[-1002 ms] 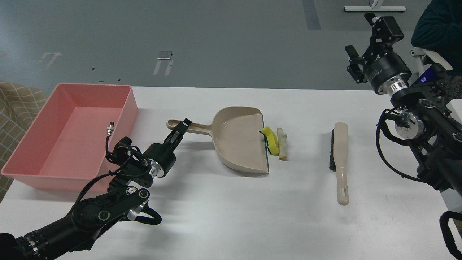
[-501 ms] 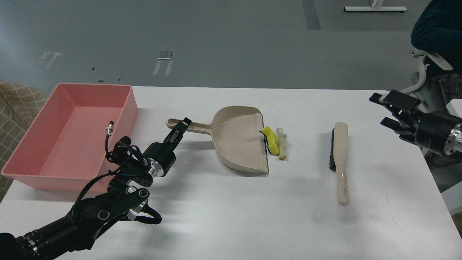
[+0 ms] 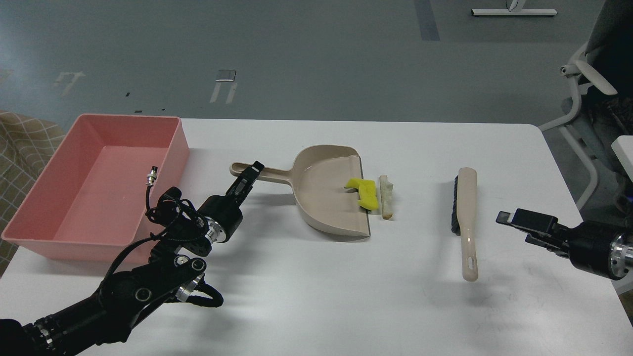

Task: Sweep and dump garbage into bin
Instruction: 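Move the right gripper down and grasp the wooden brush handle, then sweep the yellow sponge and scrap into the dustpan with the brush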

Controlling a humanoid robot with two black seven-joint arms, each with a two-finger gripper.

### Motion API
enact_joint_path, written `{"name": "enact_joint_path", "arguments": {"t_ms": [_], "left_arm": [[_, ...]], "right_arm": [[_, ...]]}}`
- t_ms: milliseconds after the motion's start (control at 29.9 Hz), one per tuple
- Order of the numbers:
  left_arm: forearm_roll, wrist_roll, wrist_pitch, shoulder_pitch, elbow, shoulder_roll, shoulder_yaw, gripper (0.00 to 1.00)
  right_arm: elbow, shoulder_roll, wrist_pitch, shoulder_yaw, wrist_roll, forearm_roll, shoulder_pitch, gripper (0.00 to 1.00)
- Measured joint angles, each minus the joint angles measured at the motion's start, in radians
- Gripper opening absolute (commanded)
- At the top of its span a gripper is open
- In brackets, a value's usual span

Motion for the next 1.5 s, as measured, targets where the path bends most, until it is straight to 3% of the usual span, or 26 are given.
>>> {"name": "enact_joint_path", "arguments": {"t_ms": [434, 534, 601, 701, 1102, 1202, 1269, 1503], "left_arm": [[0.001, -0.001, 0.000, -0.002, -0.004, 0.000, -0.001, 0.00], [0.002, -0.002, 0.000, -0.002, -0.005, 0.002, -0.001, 0.00], [0.002, -0.002, 0.000, -0.002, -0.006, 0.003, -0.001, 0.00], [0.002, -0.002, 0.001, -0.002, -0.006, 0.005, -0.001, 0.00], [0.002, -0.002, 0.003, -0.001, -0.007, 0.003, -0.001, 0.00], [0.002, -0.002, 0.003, -0.001, -0.008, 0.004, -0.001, 0.00], [0.002, -0.002, 0.003, -0.001, -0.008, 0.005, -0.001, 0.00], [0.002, -0.004, 0.004, -0.001, -0.008, 0.006, -0.001, 0.00]], "right_arm": [[0.002, 0.128, -0.001, -0.005, -0.079, -0.042, -0.005, 0.96], [0.001, 0.144, -0.003, -0.006, -0.097, -0.042, -0.006, 0.91], [0.001, 0.151, -0.006, -0.011, -0.105, -0.043, -0.006, 0.78], [0.001, 0.154, -0.009, -0.016, -0.111, -0.043, -0.004, 0.68], [0.016, 0.145, -0.010, -0.019, -0.137, -0.042, 0.000, 0.63], [0.020, 0.144, -0.010, -0.019, -0.138, -0.042, 0.000, 0.59], [0.021, 0.143, -0.010, -0.019, -0.141, -0.042, 0.000, 0.50], [0.021, 0.143, -0.010, -0.019, -0.150, -0.042, 0.000, 0.39]]}}
